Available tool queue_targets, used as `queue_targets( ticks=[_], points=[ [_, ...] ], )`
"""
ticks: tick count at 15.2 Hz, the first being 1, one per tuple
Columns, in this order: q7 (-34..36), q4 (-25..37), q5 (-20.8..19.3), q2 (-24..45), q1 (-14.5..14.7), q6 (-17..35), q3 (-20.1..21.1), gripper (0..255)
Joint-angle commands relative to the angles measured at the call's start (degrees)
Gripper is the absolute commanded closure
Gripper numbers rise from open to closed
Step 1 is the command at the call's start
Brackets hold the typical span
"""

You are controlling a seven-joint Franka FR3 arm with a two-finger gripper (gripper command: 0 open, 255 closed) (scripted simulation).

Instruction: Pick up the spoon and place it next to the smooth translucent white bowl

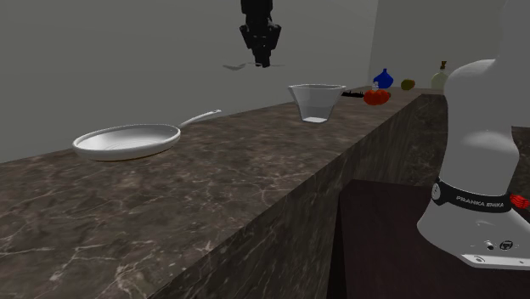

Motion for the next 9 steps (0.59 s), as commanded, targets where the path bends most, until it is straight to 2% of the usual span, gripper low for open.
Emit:
queue_targets(
  ticks=[1, 9],
  points=[
    [-3.2, 1.1, -0.4, 1.0, -1.4, 0.8, -2.0, 255],
    [-14.3, 8.1, 0.3, 7.9, -6.0, 3.5, -8.5, 255]
  ],
)
